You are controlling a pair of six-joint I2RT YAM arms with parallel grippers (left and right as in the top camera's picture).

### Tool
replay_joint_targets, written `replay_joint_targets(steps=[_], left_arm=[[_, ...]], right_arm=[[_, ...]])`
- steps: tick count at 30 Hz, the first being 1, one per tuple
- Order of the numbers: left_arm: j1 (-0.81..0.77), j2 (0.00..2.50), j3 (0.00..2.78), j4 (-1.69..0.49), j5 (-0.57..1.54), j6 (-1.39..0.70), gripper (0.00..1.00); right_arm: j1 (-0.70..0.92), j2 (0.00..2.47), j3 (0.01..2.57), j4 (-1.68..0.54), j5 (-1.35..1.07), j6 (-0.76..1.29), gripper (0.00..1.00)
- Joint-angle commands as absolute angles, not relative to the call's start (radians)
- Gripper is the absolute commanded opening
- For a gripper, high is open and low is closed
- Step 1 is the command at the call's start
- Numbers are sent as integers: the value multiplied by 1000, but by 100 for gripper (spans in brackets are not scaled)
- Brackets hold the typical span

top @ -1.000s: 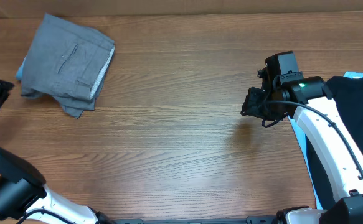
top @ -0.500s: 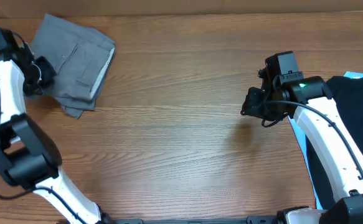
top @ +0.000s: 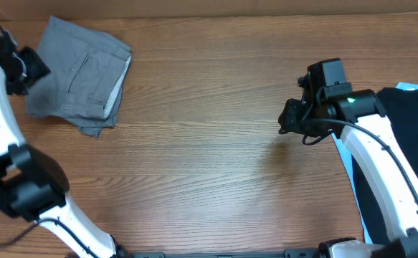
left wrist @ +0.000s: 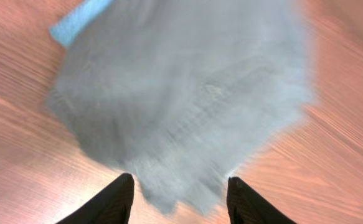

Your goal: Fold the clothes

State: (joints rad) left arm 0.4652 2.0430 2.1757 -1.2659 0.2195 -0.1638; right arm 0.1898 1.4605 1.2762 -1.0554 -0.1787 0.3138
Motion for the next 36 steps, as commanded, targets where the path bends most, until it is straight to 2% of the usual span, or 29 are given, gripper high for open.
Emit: replay_joint_targets(steps=[1,4,7,9,10,11,12,18,33,36], left_arm=[[412,1851,2298,-1359,281,-49,55],[347,1726,2308,-1456,273,-28,66],[257,1613,2308,-1538,220,-28,70],[187,1554,2308,-1584,177,-29,76],[150,1530,2308,-1608,162,-29,82],[115,1509,2308,-1631,147,-29,98],[74,1488,2308,-1659,138,-30,100],[-87,1433,2306,-1689,133,-29,100],[-92,1441,2306,-1689,126,-29,100],[-92,1441,2306,-1689,126,-29,100]], right_arm=[[189,1314,1336,-1042,-181,284,40],[190,1191,1338,-1044,-181,282,42],[189,1052,1338,-1046,-180,258,48],[189,970,1338,-1046,-181,259,55],[189,929,1338,-1045,-181,259,61],[189,892,1338,-1045,-181,259,83],[189,863,1338,-1045,-180,258,100],[189,744,1338,-1051,-181,258,100],[189,742,1335,-1076,-175,252,100],[183,732,1308,-1019,10,209,100]])
